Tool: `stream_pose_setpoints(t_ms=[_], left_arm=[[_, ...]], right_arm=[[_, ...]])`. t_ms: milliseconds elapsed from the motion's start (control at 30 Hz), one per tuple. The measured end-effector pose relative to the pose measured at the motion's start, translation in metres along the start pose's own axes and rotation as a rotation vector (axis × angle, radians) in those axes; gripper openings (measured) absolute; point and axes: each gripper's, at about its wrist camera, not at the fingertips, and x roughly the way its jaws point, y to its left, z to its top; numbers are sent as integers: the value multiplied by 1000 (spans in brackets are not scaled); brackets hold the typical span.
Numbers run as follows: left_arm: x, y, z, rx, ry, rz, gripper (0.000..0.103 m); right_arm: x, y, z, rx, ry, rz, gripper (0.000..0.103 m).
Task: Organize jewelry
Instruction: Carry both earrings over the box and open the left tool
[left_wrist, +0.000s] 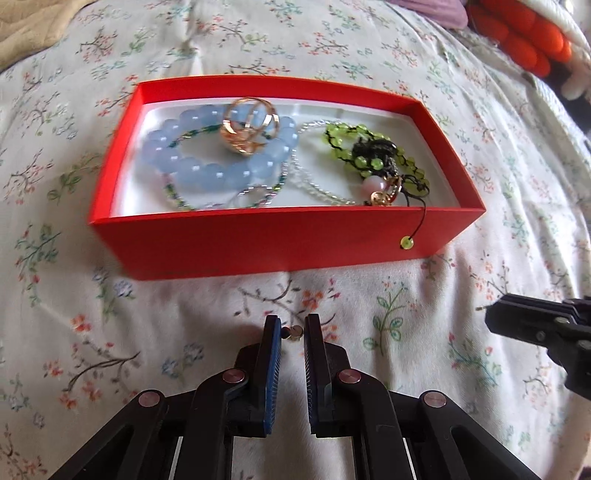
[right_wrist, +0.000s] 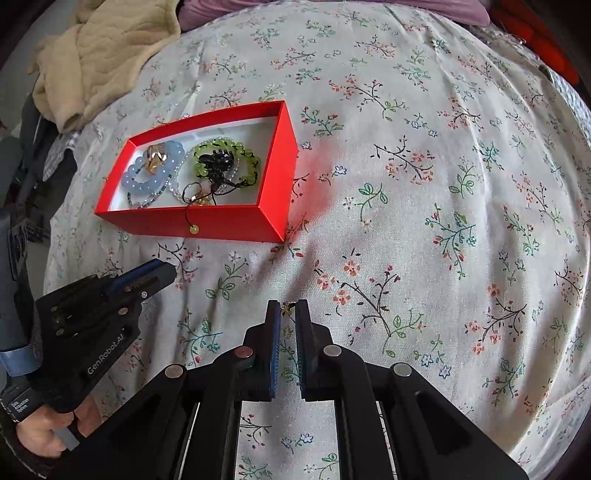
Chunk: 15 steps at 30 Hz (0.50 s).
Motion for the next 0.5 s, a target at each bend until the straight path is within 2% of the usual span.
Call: stream_pose_setpoints(t_ms=[233, 500], left_arm=[[-22, 14, -4, -16, -12, -25, 7], [-54, 27, 2, -45, -73, -63, 7]], right_arm=[[0, 16, 3, -16, -7, 12, 8], [-5, 36, 12, -24, -34, 50, 8]])
